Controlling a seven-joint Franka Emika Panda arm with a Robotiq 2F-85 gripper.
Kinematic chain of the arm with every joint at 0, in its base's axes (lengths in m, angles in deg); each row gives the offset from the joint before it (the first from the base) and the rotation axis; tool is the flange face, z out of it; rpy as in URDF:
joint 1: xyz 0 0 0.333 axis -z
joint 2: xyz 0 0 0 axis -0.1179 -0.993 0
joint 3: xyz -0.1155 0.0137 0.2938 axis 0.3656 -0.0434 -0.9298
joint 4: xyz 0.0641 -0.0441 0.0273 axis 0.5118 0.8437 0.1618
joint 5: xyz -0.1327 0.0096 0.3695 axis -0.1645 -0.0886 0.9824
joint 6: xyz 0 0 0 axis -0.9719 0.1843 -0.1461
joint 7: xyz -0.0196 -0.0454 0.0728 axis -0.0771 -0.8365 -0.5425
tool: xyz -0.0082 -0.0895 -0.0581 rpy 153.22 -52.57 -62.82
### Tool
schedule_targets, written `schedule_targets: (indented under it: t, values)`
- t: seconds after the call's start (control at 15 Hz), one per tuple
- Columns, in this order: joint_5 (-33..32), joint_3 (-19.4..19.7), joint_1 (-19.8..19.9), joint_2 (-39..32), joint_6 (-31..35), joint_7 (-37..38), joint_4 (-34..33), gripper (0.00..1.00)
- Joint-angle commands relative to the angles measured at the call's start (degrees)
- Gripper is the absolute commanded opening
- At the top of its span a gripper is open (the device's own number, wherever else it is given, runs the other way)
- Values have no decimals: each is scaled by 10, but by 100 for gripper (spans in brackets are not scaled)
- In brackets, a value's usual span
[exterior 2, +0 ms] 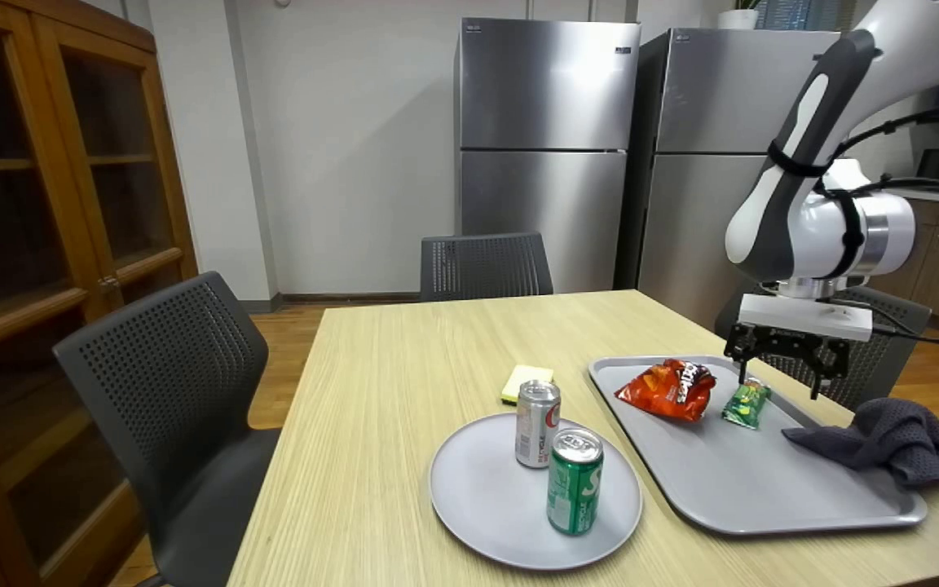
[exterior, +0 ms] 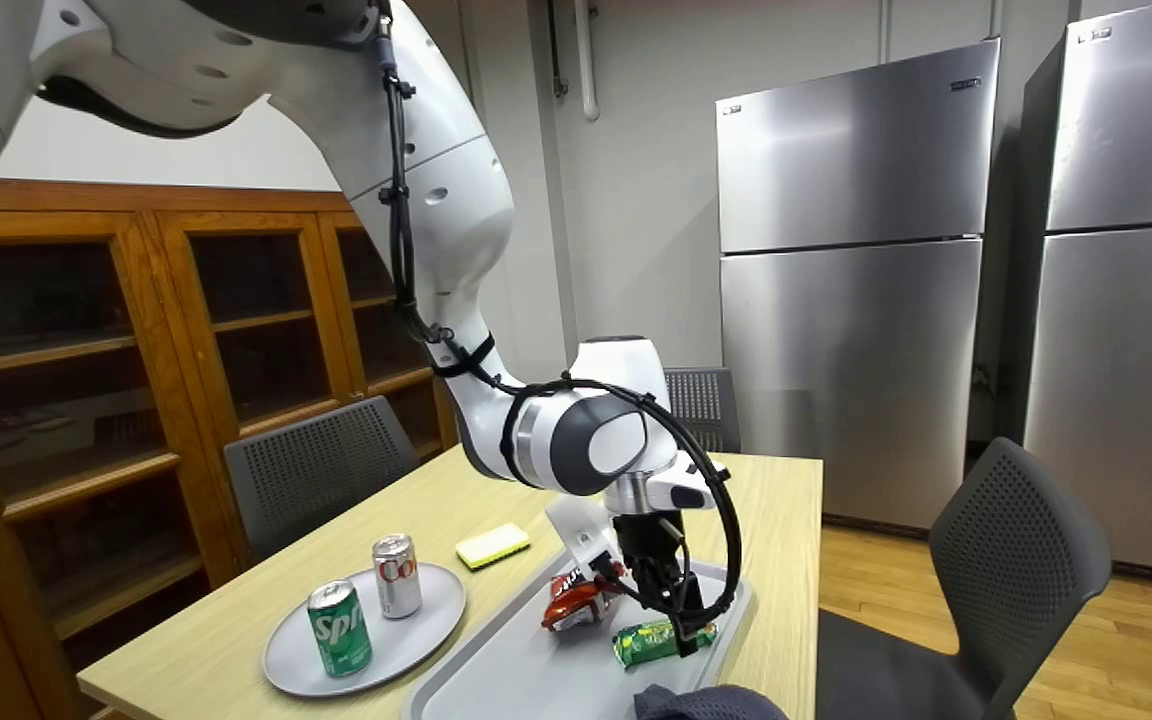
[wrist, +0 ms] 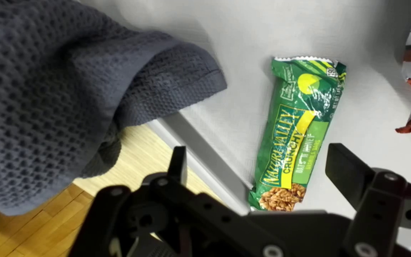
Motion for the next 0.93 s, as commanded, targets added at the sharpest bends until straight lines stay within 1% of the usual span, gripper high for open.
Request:
schedule_targets:
  t: [0.0, 0.13, 0.4, 0.87]
  values:
    - [7, 5, -6, -1, -2, -5, -1, 100]
    - [10, 2, -4, -1, 7, -6, -4, 100]
    - [12, -1, -4, -12, 2, -3, -21, 100]
    - [15, -8, -8, -53, -13, 2, -61, 100]
